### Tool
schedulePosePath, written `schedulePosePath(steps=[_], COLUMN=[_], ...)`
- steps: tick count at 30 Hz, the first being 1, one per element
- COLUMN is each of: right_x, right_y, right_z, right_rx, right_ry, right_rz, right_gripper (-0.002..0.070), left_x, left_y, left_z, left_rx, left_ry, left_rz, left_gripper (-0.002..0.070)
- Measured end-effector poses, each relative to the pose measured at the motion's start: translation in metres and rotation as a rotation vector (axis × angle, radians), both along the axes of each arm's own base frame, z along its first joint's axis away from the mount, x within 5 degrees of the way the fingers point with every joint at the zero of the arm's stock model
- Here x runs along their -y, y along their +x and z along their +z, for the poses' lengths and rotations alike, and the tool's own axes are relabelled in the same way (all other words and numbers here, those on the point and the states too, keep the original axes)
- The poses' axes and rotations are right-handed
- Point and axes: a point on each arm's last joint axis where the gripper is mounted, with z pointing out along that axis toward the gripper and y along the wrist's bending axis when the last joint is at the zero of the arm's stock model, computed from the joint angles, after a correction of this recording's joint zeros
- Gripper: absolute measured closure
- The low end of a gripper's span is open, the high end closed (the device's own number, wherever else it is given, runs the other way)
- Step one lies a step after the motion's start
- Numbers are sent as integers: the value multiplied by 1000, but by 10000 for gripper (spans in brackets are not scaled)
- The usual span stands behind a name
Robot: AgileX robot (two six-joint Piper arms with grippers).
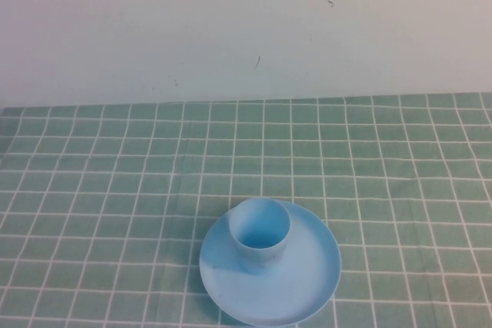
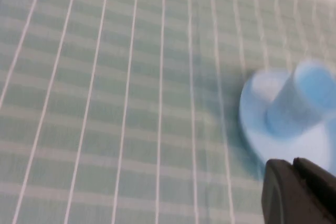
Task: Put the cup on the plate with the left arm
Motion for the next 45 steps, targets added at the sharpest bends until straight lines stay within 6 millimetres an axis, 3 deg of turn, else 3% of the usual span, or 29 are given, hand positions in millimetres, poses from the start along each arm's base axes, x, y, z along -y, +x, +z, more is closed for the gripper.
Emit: schedulePosePath(steps=[8, 12, 15, 18, 24, 26, 45], right_x=[0, 0, 0, 0, 0, 0, 0], right_y=[0, 0, 0, 0, 0, 0, 0], right_z=[0, 0, 0, 0, 0, 0, 0], right_rx=[0, 0, 0, 0, 0, 0, 0], right_ry=[0, 0, 0, 0, 0, 0, 0], right_rz=[0, 0, 0, 0, 0, 0, 0], right_gripper=[678, 678, 678, 678, 678, 678, 678], left_x=[-1, -2, 0, 2, 4, 3, -3], left_y=[16, 22, 34, 45, 52, 51, 48], left_z=[50, 50, 33, 1, -85, -102, -128], left_rx=[575, 695, 762, 786, 653, 595, 341], left_ry=[-97, -67, -46, -42, -11, 1, 62], left_rz=[45, 60, 59, 51, 40, 39, 131], left_gripper=[674, 674, 674, 674, 674, 674, 675])
